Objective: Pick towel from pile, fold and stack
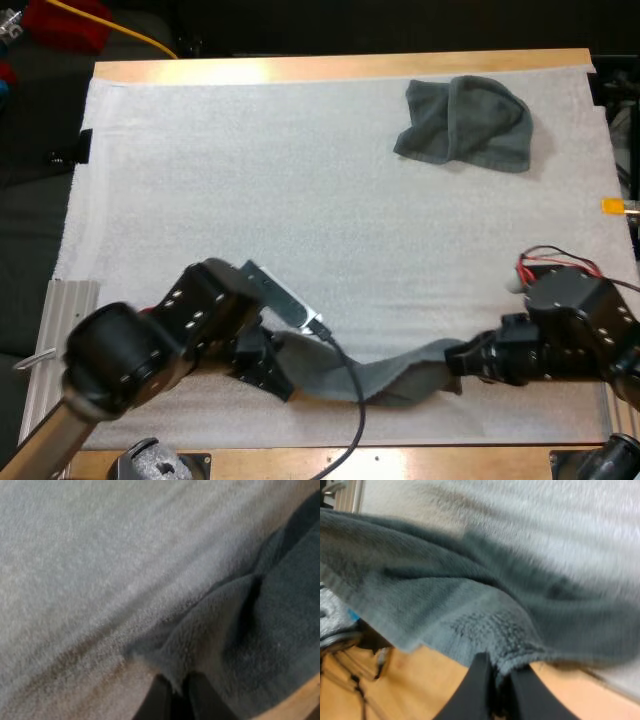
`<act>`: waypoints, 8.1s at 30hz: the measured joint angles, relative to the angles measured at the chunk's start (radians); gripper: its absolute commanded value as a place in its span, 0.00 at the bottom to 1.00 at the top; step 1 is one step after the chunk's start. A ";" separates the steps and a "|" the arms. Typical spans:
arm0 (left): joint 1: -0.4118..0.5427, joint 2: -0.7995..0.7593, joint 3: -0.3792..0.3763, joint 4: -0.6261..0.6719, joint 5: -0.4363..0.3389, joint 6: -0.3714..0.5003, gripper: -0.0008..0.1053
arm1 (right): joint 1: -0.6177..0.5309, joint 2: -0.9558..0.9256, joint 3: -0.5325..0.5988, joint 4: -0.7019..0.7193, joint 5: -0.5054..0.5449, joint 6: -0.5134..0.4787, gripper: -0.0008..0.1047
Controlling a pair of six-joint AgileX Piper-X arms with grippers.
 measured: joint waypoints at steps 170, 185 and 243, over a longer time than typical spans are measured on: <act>0.707 -0.379 0.357 -0.069 0.448 0.088 0.60 | -0.420 0.108 0.605 -0.582 -0.158 0.013 0.62; 0.707 -0.379 0.357 -0.071 0.448 0.088 0.60 | -0.420 0.363 0.605 -0.694 -0.262 0.015 0.62; 0.707 0.217 0.607 -0.525 0.558 0.061 0.60 | -0.420 0.473 0.605 -0.752 -0.287 0.042 0.01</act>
